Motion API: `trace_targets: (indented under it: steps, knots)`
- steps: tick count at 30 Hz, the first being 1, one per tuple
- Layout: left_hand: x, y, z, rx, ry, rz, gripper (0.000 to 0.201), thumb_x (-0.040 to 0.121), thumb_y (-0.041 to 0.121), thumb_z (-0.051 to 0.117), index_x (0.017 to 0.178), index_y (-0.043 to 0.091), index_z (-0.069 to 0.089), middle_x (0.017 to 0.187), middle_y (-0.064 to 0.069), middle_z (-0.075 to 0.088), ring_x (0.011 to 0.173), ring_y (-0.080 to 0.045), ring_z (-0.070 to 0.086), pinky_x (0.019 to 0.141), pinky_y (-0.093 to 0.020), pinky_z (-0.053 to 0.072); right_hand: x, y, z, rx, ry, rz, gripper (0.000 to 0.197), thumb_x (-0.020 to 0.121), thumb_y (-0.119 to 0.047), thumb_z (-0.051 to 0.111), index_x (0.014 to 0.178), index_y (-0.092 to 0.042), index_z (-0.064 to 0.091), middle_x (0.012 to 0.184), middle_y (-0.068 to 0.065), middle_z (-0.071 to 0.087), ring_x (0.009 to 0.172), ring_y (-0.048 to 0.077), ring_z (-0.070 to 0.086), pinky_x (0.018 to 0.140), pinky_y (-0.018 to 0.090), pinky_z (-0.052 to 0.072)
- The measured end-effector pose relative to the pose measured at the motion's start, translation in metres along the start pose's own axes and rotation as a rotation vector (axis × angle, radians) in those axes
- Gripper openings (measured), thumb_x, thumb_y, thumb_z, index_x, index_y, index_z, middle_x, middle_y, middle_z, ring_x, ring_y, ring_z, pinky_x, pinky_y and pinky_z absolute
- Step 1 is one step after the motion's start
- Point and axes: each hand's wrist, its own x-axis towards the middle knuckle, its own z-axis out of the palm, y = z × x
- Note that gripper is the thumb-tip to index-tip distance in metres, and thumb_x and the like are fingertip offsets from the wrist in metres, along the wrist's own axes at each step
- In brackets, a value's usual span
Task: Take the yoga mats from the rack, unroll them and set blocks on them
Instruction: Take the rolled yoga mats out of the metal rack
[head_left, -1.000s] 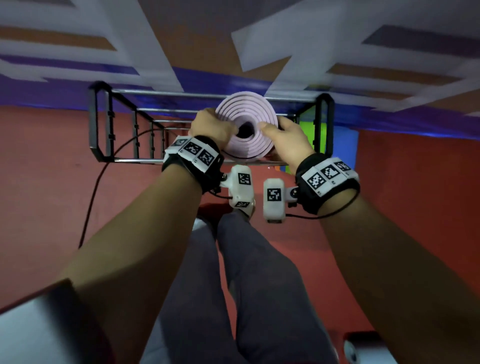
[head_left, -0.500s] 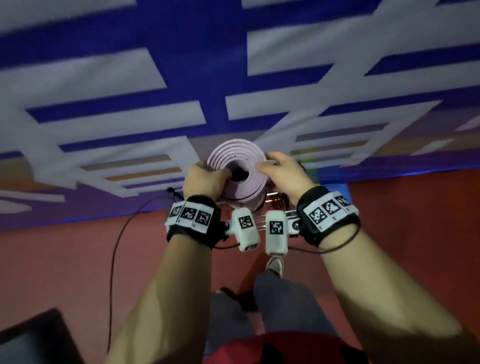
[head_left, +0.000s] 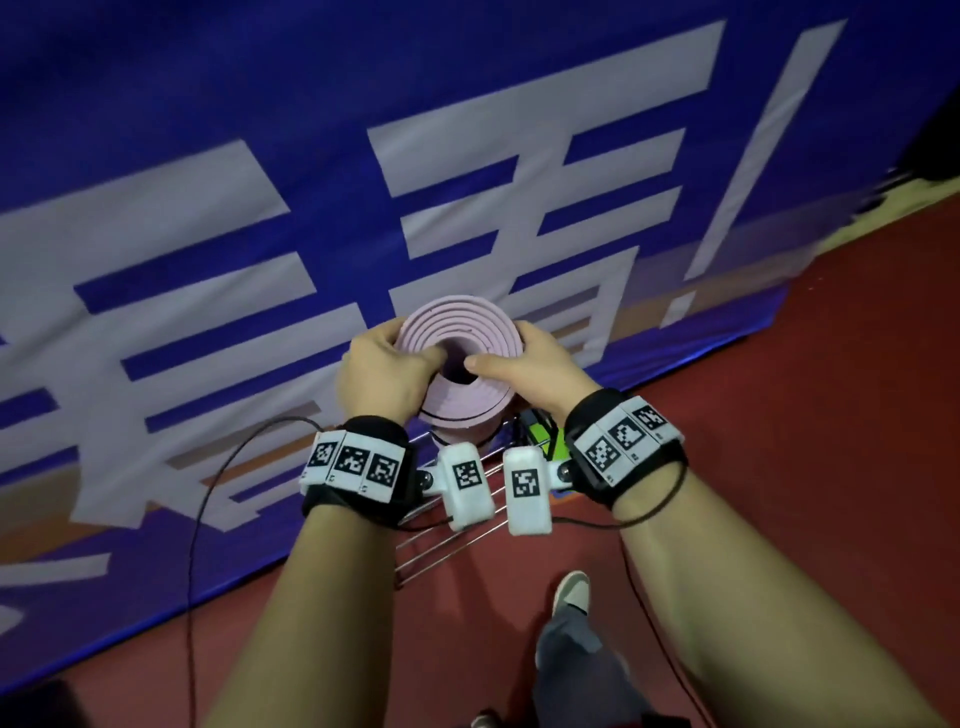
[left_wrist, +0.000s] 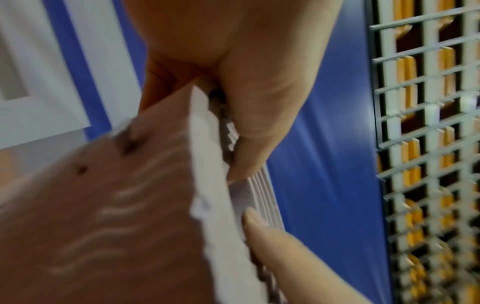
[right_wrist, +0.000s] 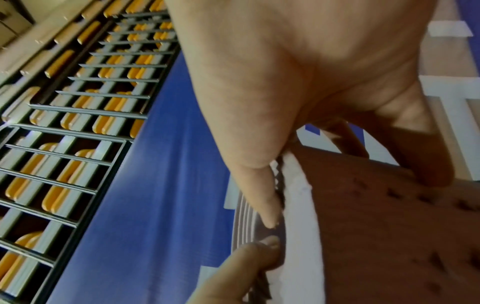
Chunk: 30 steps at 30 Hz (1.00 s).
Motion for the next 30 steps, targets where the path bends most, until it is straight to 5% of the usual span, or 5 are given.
trace_targets:
  steps: [8, 17, 20, 25, 30]
  knots:
    - [-0.092, 0.098, 0.039, 0.215, -0.132, 0.299, 0.035, 0.057, 0.048, 0.070, 0.093, 0.044, 0.071, 0.072, 0.010, 0.071, 0.077, -0.019, 0.069, 0.074, -0.036, 0.058, -0.109, -0.001, -0.101, 0.126, 0.229, -0.012, 0.024, 0.071, -0.025, 0.081, 0.093, -0.023, 0.071, 0.090, -0.002, 0.075, 0.090, 0.018, 0.071, 0.075, 0.035, 0.059]
    - [-0.234, 0.200, 0.208, 0.183, -0.401, 0.496, 0.037, 0.055, 0.046, 0.068, 0.091, 0.039, 0.074, 0.071, 0.010, 0.072, 0.076, -0.016, 0.069, 0.068, -0.030, 0.056, -0.230, 0.064, -0.300, 0.156, 0.501, 0.092, 0.022, 0.068, -0.024, 0.076, 0.089, -0.017, 0.072, 0.074, 0.006, 0.072, 0.058, 0.022, 0.067, 0.051, 0.036, 0.054]
    - [-0.294, 0.236, 0.281, 0.176, -0.489, 0.524, 0.038, 0.060, 0.044, 0.073, 0.098, 0.039, 0.074, 0.080, 0.009, 0.073, 0.086, -0.018, 0.069, 0.070, -0.025, 0.049, -0.281, 0.098, -0.381, 0.145, 0.615, 0.149, 0.009, 0.074, -0.018, 0.074, 0.083, -0.019, 0.071, 0.069, 0.004, 0.069, 0.055, 0.017, 0.063, 0.051, 0.032, 0.052]
    - [-0.390, 0.278, 0.392, 0.002, -0.787, 0.548, 0.071, 0.063, 0.043, 0.077, 0.130, 0.026, 0.060, 0.125, 0.002, 0.066, 0.115, -0.017, 0.061, 0.101, -0.037, 0.049, -0.364, 0.155, -0.478, 0.263, 0.858, 0.212, 0.023, 0.070, -0.020, 0.071, 0.092, -0.013, 0.072, 0.085, 0.017, 0.073, 0.071, 0.036, 0.070, 0.057, 0.060, 0.057]
    - [-0.473, 0.305, 0.481, 0.033, -1.031, 0.427, 0.092, 0.060, 0.058, 0.077, 0.140, 0.024, 0.047, 0.136, 0.000, 0.056, 0.118, -0.023, 0.058, 0.095, -0.039, 0.051, -0.440, 0.210, -0.555, 0.392, 1.103, 0.250, 0.012, 0.077, -0.015, 0.071, 0.089, -0.012, 0.070, 0.078, 0.010, 0.068, 0.065, 0.029, 0.064, 0.052, 0.049, 0.058]
